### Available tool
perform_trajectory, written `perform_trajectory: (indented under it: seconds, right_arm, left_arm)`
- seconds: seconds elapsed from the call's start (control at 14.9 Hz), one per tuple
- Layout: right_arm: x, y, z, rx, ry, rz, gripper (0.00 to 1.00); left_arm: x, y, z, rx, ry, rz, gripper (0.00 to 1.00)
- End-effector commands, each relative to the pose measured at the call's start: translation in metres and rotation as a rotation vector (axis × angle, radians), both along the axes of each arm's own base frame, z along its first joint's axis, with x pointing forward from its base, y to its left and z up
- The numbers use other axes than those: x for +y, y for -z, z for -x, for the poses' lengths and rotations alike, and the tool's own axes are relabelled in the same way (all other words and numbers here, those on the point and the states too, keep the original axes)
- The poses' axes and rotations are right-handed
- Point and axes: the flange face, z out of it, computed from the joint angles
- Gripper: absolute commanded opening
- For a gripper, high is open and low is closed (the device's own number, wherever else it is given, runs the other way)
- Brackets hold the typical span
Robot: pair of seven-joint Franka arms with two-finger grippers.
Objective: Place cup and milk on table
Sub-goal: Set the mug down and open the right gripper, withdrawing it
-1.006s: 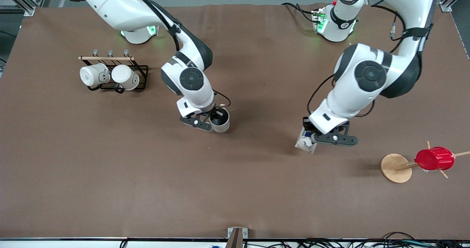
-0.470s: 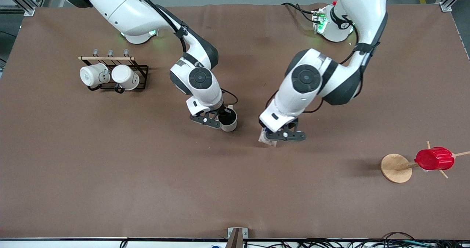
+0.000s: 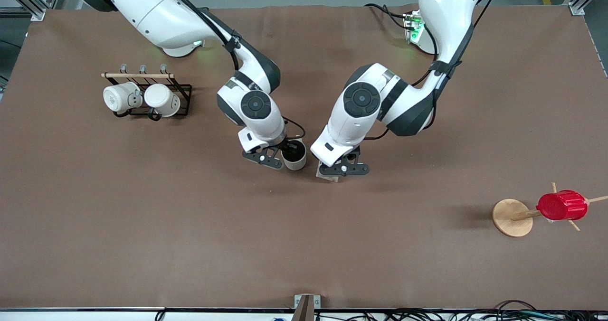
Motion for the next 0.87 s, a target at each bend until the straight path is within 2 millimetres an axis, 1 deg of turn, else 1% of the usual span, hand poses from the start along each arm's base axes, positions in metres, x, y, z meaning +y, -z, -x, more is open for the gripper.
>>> perform_trajectory:
  seconds: [0.0, 0.07, 0.13, 0.2, 0.27, 0.34, 0.47, 0.54, 0.6, 0.67, 0.8]
  right_arm:
    - [-0.052, -0.072, -0.017, -0.014, -0.01, 0.056, 0.91]
    - [-0.066, -0.093, -0.021, -0.026, -0.036, 0.078, 0.95]
    - [-0.086, -0.112, -0.028, -0.037, -0.047, 0.102, 1.0]
    - [-0.112, -0.129, -0.037, -0.046, -0.032, 0.123, 1.0]
    - [-0.137, -0.151, -0.045, -0.058, -0.01, 0.118, 1.0]
    - [-0.169, -0.175, -0.053, -0.068, -0.011, 0.109, 1.0]
    - [-0.231, -0.206, -0.06, -0.038, -0.06, 0.1, 1.0]
    - [-0.266, -0.224, -0.061, -0.037, -0.096, 0.098, 1.0]
    - [-0.303, -0.241, -0.061, -0.033, -0.153, 0.104, 1.0]
    - [-0.333, -0.255, -0.06, -0.034, -0.199, 0.107, 1.0]
    - [-0.399, -0.284, -0.058, -0.027, -0.26, 0.054, 1.0]
  left_arm:
    - [-0.007, -0.002, -0.008, 0.028, -0.035, 0.038, 0.11]
    - [-0.007, -0.001, -0.008, 0.035, -0.039, 0.044, 0.11]
    - [-0.012, 0.0, -0.004, 0.044, -0.037, 0.051, 0.11]
    - [-0.014, 0.003, -0.002, 0.05, -0.035, 0.051, 0.11]
    - [-0.015, 0.005, -0.001, 0.054, -0.033, 0.048, 0.11]
    - [-0.014, 0.006, -0.001, 0.055, -0.033, 0.047, 0.11]
    - [-0.014, 0.006, -0.001, 0.055, -0.033, 0.047, 0.12]
    - [-0.014, 0.006, -0.001, 0.055, -0.033, 0.047, 0.12]
    - [-0.014, 0.007, -0.001, 0.056, -0.033, 0.046, 0.12]
    - [-0.015, 0.008, 0.0, 0.057, -0.031, 0.045, 0.12]
    - [-0.015, 0.008, 0.0, 0.059, -0.031, 0.044, 0.12]
